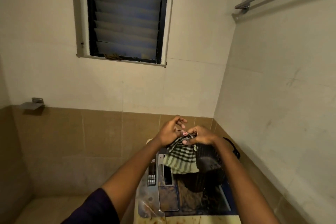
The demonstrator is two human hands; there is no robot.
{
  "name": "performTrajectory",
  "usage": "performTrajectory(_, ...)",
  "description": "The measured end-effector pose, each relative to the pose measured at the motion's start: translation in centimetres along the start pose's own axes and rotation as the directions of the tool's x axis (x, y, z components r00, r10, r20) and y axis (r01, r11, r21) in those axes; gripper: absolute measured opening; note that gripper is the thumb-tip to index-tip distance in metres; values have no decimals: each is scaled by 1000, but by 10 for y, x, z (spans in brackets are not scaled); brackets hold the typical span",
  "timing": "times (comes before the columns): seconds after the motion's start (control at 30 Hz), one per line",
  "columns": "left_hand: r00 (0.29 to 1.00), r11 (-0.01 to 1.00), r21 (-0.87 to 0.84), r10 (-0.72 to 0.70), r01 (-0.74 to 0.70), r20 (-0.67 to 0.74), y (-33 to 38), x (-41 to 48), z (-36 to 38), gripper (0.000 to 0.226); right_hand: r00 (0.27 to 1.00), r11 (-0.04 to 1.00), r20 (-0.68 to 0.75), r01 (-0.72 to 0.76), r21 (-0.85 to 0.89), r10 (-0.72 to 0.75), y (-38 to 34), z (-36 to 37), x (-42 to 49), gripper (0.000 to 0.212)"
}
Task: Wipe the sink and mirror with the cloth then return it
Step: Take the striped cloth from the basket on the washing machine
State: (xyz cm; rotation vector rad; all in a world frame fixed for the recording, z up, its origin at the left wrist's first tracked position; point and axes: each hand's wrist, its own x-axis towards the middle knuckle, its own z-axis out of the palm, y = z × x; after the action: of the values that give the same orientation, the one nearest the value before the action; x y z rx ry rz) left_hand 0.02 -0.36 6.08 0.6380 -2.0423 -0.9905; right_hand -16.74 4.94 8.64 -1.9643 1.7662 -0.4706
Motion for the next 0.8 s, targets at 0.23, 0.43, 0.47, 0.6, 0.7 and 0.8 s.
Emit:
performTrajectory(0.23, 924, 868, 455, -322, 200, 208, 19, -72, -107, 36, 958, 967, 265, 165, -195, -110, -114, 14, 4, 20)
performTrajectory(0.43, 929, 736, 615, -370, 283, 16, 21, -196, -208, 15, 836, 922, 485, 361, -136, -256, -221, 96, 13, 14)
performTrajectory(0.47, 926, 703, 641, -377, 308, -30, 21, -226, -226, 17, 802, 916, 531, 385, -111, -273, -241, 117, 13, 15)
performTrajectory(0.6, 861, 603, 663, -492, 443, -128, 30, -342, -286, 20, 683, 853, 641, 515, -82, -350, -321, 201, 6, 31)
performTrajectory(0.7, 798, 579, 590, -568, 563, -203, 46, -437, -311, 17, 585, 780, 695, 623, -55, -418, -380, 264, -11, 30)
performTrajectory(0.8, 731, 570, 468, -604, 675, -318, 66, -535, -323, 21, 467, 701, 720, 712, 37, -513, -429, 325, -33, 20)
